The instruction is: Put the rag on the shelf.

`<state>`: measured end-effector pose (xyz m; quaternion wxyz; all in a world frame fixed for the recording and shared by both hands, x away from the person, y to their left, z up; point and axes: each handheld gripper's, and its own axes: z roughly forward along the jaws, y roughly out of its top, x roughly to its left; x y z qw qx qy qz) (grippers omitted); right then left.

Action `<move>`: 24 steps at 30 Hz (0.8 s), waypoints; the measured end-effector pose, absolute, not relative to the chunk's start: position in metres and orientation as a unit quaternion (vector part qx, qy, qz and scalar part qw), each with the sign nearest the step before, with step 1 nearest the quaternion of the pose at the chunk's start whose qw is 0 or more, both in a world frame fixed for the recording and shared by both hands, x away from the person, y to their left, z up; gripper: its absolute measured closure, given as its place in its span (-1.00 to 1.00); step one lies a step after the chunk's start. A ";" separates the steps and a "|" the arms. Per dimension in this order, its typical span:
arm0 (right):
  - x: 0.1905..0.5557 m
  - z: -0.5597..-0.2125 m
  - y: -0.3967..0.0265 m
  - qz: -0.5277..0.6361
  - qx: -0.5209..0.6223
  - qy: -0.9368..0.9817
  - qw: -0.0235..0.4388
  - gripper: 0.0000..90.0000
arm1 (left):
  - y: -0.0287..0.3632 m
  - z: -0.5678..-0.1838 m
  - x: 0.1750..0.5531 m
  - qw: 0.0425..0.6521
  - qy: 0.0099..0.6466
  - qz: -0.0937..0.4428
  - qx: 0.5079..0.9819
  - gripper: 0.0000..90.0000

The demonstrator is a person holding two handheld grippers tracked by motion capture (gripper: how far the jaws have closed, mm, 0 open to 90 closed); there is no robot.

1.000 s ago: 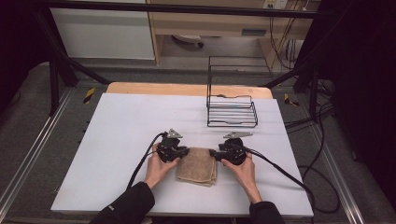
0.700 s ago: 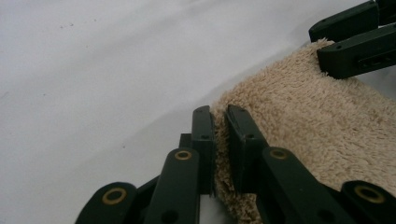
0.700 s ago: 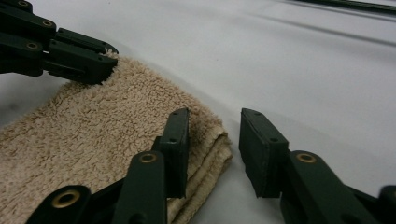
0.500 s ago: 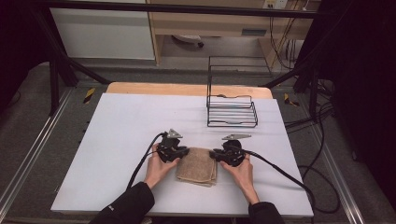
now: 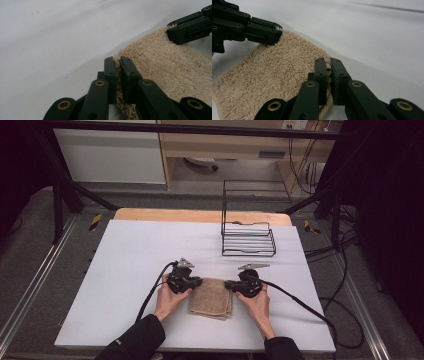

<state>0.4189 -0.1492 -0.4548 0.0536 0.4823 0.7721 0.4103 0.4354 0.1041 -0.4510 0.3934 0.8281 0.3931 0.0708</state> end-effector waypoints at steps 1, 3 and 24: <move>0.418 -0.454 -0.149 0.412 0.480 0.772 0.055 0.89 | 0.105 -0.450 0.436 0.392 0.389 0.072 0.830 0.86; 0.418 -0.453 -0.150 0.413 0.479 0.772 0.055 0.89 | 0.106 -0.449 0.435 0.396 0.389 0.071 0.829 0.87; 0.406 -0.425 -0.160 0.470 0.443 0.760 0.072 0.89 | 0.115 -0.411 0.417 0.449 0.364 0.084 0.812 0.88</move>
